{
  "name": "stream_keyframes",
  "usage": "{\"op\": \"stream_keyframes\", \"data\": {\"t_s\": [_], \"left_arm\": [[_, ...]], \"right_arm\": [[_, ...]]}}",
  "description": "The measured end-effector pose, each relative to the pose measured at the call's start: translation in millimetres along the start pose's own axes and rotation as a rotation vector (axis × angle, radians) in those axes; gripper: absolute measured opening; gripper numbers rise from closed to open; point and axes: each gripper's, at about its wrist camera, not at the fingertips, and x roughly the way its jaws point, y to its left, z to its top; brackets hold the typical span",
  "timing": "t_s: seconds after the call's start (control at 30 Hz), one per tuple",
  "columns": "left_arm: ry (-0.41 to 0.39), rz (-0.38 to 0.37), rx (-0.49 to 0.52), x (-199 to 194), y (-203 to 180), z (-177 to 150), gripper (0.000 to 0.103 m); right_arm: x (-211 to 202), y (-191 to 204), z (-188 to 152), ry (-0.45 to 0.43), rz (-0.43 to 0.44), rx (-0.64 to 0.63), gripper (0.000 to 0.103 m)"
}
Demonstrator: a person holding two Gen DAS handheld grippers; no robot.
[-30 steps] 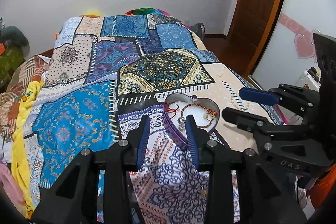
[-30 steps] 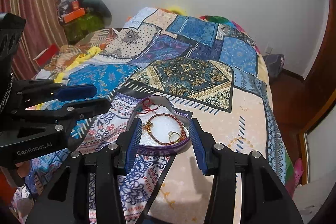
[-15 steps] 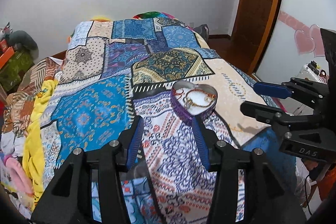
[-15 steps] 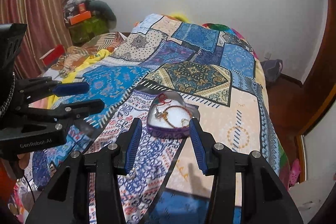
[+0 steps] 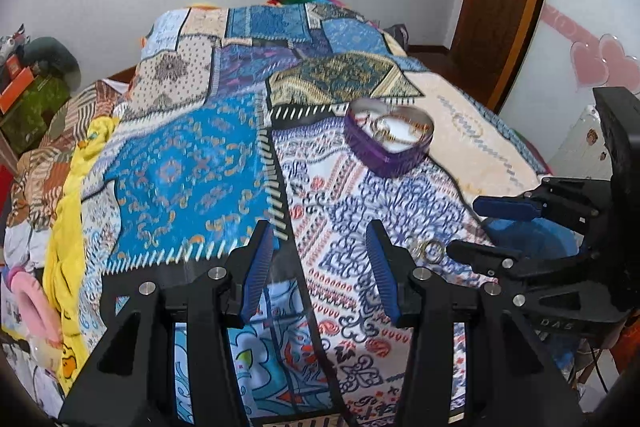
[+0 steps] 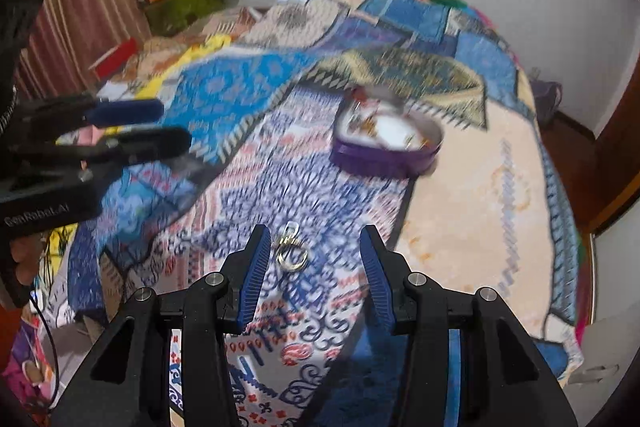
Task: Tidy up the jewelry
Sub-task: 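Move both tools to the remaining rings and grasp a gold ring with the right tool, then grasp the small silver charm with the left tool while the right tool lifts the ring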
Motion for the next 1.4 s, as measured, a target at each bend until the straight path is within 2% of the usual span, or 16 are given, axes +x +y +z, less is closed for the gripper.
{"op": "stream_keyframes", "data": {"t_s": [0.2, 0.37, 0.43, 0.47, 0.5, 0.8, 0.9, 0.97, 1.07, 1.4], "left_arm": [[0.046, -0.022, -0.012, 14, 2, -12, 0.047], [0.059, -0.029, -0.010, 22, -1, -17, 0.047], [0.059, -0.033, -0.006, 23, -3, -18, 0.047], [0.059, -0.040, -0.004, 24, -4, -18, 0.047], [0.060, -0.045, -0.002, 24, -5, -18, 0.047], [0.096, -0.132, 0.033, 33, -27, -19, 0.046], [0.119, -0.158, 0.051, 39, -38, -20, 0.035], [0.134, -0.178, 0.071, 43, -46, -21, 0.023], [0.151, -0.190, 0.102, 48, -58, -22, 0.013], [0.153, -0.163, 0.078, 59, -56, -16, 0.011]], "right_arm": [[15, 4, -8, 0.055, 0.036, -0.001, 0.043], [21, 8, -9, 0.061, 0.048, -0.014, 0.043], [23, 10, -9, 0.060, 0.044, -0.026, 0.035], [23, 10, -9, 0.062, 0.044, -0.029, 0.025], [23, 10, -9, 0.062, 0.046, -0.027, 0.020], [6, -7, -10, 0.002, 0.056, 0.028, 0.020], [-1, -15, -10, -0.019, 0.040, 0.043, 0.020], [-7, -21, -10, -0.034, 0.036, 0.057, 0.020], [-11, -29, -10, -0.048, 0.033, 0.077, 0.020], [-11, -38, -15, -0.054, 0.037, 0.093, 0.020]]}}
